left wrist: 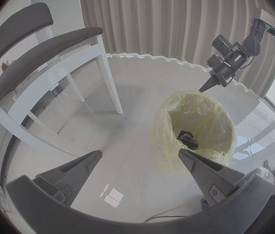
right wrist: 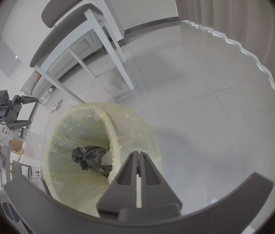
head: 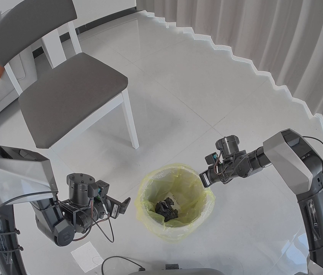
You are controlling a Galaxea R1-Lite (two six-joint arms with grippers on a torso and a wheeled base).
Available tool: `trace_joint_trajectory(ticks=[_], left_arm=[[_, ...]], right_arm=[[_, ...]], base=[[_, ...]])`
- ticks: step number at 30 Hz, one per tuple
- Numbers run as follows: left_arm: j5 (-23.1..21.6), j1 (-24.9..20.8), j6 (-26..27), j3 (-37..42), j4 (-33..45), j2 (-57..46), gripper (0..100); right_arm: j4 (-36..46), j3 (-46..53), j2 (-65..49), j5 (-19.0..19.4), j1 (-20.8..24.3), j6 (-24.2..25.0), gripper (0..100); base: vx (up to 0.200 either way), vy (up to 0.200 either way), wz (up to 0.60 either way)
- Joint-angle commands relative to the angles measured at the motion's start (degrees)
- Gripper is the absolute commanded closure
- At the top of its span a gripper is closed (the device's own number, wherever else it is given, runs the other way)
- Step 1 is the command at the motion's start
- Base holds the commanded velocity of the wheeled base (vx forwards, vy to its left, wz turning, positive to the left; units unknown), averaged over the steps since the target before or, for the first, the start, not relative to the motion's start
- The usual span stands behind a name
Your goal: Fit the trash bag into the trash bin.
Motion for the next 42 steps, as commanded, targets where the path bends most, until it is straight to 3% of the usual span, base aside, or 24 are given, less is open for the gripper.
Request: trace_joint_trajectory(ticks=[1,9,10,21,24,25,26,27,29,30,33,39,42], left_arm=[[0.01,0.05,-0.06,0.09,-0.55,0.49,0],[-0.08,0.4,-0.06,0.44,-2.04,0.49,0],[-0.08,0.49,-0.06,0.53,-2.31,0.49,0],[-1.22,2.95,-0.23,3.17,-8.63,-0.92,0],[-2.71,4.27,-0.5,7.04,-13.38,-3.73,0],[-2.71,4.27,-0.5,7.04,-13.38,-3.73,0],[-3.06,4.09,-3.4,11.78,-19.09,-7.25,0],[-2.98,3.65,-4.98,15.56,-19.71,-12.26,0],[-3.86,3.48,-5.16,19.43,-19.71,-19.82,0],[-4.47,3.48,-5.24,20.39,-19.62,-23.24,0],[-4.47,3.74,-5.24,21.54,-18.48,-31.42,0],[-2.89,3.92,-6.39,24.09,-12.5,-45.39,0],[-0.08,3.39,-6.39,25.67,-3.71,-58.05,0]], right_arm=[[2.93,-4.02,2.97,-0.03,-0.31,-0.46,100],[3.02,1.6,-4.06,-0.03,-3.39,-2.65,100],[3.02,2.66,-5.82,-0.03,-3.56,-2.83,0],[2.58,22.35,-31.13,-2.14,-6.02,-4.67,0],[2.31,30.08,-42.47,-8.03,-5.93,-4.67,0],[2.31,30.08,-42.47,-8.03,-5.93,-4.67,0],[1.61,37.29,-53.9,-13.83,-5.41,-4.59,0],[0.91,43.26,-63.57,-16.03,-4.97,-4.32,0],[0.55,45.46,-67.08,-16.64,-4.62,-4.23,0],[-0.68,51.35,-77.36,-18.4,-4.18,-4.15,0],[-3.4,56.97,-88.61,-19.98,-4.79,-4.15,0],[-5.6,64.71,-104.17,-19.54,-8.48,-2.12,0],[-5.33,70.77,-115.69,-19.01,-8.66,0.86,0]], base=[[0.0,0.0,0.0],[0.0,0.0,0.0],[0.0,0.0,0.0],[0.0,0.0,0.0],[0.0,0.0,0.0],[0.0,0.0,0.0],[0.0,0.0,0.0],[0.0,0.0,0.0],[0.0,0.0,0.0],[0.0,0.0,0.0],[0.0,0.0,0.0],[0.0,0.0,0.0],[0.0,0.0,0.0]])
